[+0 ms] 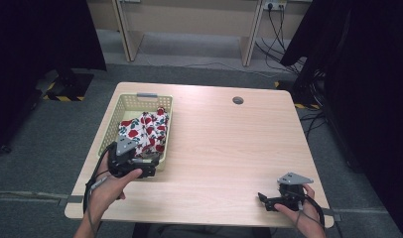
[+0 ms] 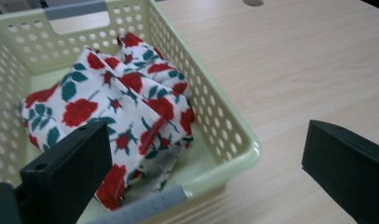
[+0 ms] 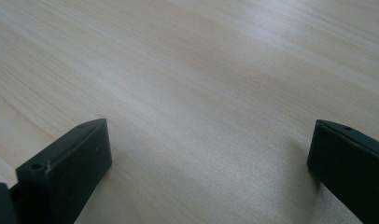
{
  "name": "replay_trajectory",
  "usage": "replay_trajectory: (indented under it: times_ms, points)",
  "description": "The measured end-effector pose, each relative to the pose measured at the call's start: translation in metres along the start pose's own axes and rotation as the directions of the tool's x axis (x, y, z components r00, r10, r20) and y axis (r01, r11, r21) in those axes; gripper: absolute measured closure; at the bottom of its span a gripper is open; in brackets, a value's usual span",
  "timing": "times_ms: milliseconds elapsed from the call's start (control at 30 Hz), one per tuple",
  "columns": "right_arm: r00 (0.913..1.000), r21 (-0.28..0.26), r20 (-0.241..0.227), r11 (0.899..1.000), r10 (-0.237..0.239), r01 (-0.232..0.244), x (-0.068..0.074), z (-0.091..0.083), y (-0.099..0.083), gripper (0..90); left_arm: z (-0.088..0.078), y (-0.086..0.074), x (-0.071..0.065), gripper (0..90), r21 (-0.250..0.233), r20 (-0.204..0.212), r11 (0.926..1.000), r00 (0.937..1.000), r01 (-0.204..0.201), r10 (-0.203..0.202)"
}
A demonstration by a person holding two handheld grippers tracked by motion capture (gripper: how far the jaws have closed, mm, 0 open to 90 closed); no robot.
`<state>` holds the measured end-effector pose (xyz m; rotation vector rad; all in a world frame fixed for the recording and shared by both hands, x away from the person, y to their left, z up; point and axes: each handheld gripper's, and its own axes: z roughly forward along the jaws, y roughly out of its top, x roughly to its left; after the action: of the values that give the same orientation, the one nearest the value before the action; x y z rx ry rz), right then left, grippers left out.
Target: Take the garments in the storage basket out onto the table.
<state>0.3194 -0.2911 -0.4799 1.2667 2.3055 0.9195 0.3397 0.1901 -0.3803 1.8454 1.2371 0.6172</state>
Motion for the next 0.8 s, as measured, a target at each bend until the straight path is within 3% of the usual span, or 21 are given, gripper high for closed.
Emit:
replay_trajectory:
  times_ms: [267,400,467,800]
  points:
    - [1.0000,0.000,0.000,1.000,0.000,0.000,0.000,0.000,0.000,0.2,0.016,0.019,0.012,1.4,0.021,-0.027,0.9997,0.9995,0.014,-0.013]
    - [1.0000,0.000,0.000,1.000,0.000,0.000,0.000,0.000,0.000,0.2,0.029,0.025,0.021,2.2,0.055,-0.022,0.9981,0.9994,0.027,-0.025]
    - [1.0000,0.000,0.000,1.000,-0.001,0.001,0.000,0.000,0.000,0.2,0.035,0.027,0.024,2.7,0.068,-0.043,0.9976,0.9990,0.017,-0.014]
    - [1.0000,-0.001,-0.001,1.000,-0.006,0.006,0.000,0.000,0.000,0.2,0.055,0.041,0.031,2.2,0.074,-0.062,0.9971,0.9980,0.020,-0.015]
